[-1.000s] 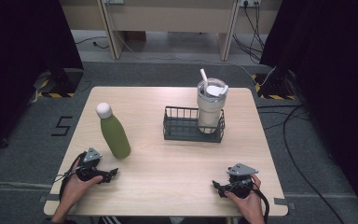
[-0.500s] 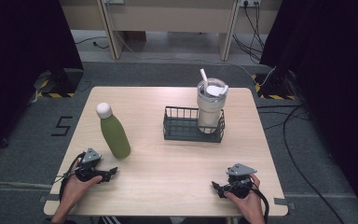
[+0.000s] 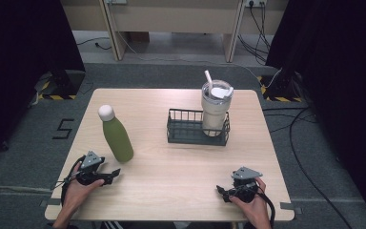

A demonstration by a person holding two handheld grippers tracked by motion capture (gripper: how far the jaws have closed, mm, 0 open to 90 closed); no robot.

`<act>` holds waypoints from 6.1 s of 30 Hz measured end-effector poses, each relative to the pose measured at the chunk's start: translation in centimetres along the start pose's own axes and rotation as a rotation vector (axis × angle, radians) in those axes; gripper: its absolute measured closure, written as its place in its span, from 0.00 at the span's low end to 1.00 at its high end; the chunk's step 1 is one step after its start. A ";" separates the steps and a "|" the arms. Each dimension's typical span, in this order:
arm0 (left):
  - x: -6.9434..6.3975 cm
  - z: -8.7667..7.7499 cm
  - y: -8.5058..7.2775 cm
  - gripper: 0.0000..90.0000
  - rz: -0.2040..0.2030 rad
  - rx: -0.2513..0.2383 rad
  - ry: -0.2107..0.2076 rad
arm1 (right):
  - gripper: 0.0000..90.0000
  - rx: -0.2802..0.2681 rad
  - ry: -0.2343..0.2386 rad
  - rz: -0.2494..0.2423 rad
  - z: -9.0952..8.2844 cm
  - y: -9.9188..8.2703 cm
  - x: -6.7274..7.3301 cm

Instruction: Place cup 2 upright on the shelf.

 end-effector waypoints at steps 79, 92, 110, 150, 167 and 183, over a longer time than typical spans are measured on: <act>-0.1 2.2 6.5 0.17 -0.052 -0.284 0.001 | 0.13 0.002 0.004 -0.008 0.2 0.1 -0.1; -0.2 2.7 6.7 0.22 -0.044 -0.296 0.006 | 0.13 0.002 0.004 -0.009 0.2 0.1 -0.1; -0.7 1.7 7.4 0.23 -0.028 -0.300 -0.003 | 0.13 0.002 0.004 -0.009 0.2 0.1 -0.1; -4.4 0.5 14.5 0.23 0.075 -0.292 -0.092 | 0.13 0.003 0.005 -0.007 0.2 0.2 -0.1; -5.2 1.3 17.6 0.23 0.082 -0.299 -0.109 | 0.13 0.003 0.005 -0.009 0.2 0.1 -0.1; -6.4 1.8 20.0 0.23 0.107 -0.301 -0.128 | 0.13 0.002 0.004 -0.011 0.2 0.2 -0.1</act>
Point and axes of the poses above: each handheld gripper's, and its own axes: z roughly forward along the jaws, y roughly out of its top, x roughly to its left, the point moved 5 cm from there along z, roughly forward along the jaws, and after that the axes turned 8 degrees about x, right-handed, at the moved point
